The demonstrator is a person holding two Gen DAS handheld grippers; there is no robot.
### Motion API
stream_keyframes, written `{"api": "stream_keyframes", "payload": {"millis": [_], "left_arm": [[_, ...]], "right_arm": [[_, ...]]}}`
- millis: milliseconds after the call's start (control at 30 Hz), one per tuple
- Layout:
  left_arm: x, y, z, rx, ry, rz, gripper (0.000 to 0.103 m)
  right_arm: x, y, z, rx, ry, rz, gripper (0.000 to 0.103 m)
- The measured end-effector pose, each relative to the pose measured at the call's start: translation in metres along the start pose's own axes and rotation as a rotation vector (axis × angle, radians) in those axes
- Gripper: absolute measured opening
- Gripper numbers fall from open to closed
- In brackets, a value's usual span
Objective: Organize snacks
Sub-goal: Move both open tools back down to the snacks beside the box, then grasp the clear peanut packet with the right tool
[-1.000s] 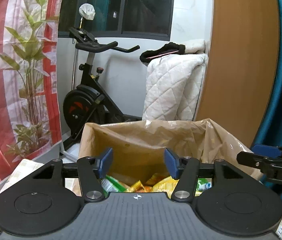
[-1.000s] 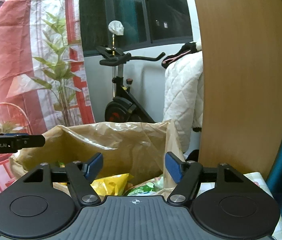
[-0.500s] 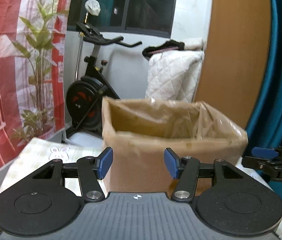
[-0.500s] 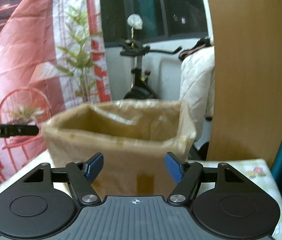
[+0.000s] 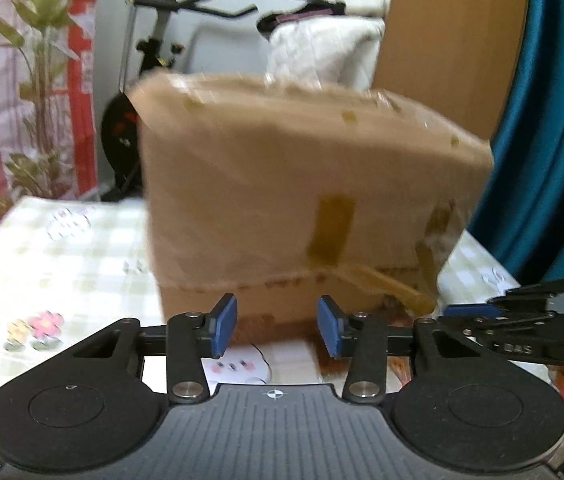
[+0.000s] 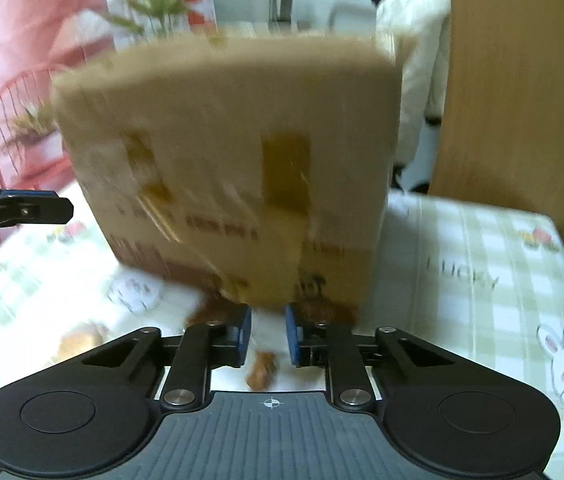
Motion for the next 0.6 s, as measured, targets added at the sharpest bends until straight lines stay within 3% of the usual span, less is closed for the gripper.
{"api": "stream_keyframes", "payload": {"millis": [267, 467, 600], "left_arm": [[-0.015, 0.048, -0.013, -0.056, 0.025, 0.109, 0.047], [-0.021, 0.071, -0.016, -0.072, 0.027, 0.164, 0.047], [-0.018, 0.087, -0.02, -0.08, 0.031, 0.193, 0.05]], "right_arm": [[-0.012, 0.046, 0.006, 0.047, -0.015, 0.135, 0.021], [-0.012, 0.061, 0.012, 0.067, -0.05, 0.175, 0.024], [-0.009, 0.062, 0.008, 0.069, -0.065, 0.162, 0.018]]}}
Point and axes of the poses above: each gripper's, at about its wrist camera, not at the fingertips, and y roughly the way its jaws point, z to its left, x to its top, the point moved 8 cm from there along y, roughly the way its jaws point, and after that the axes turned 13 degrees about z, right-handed, at the moved point
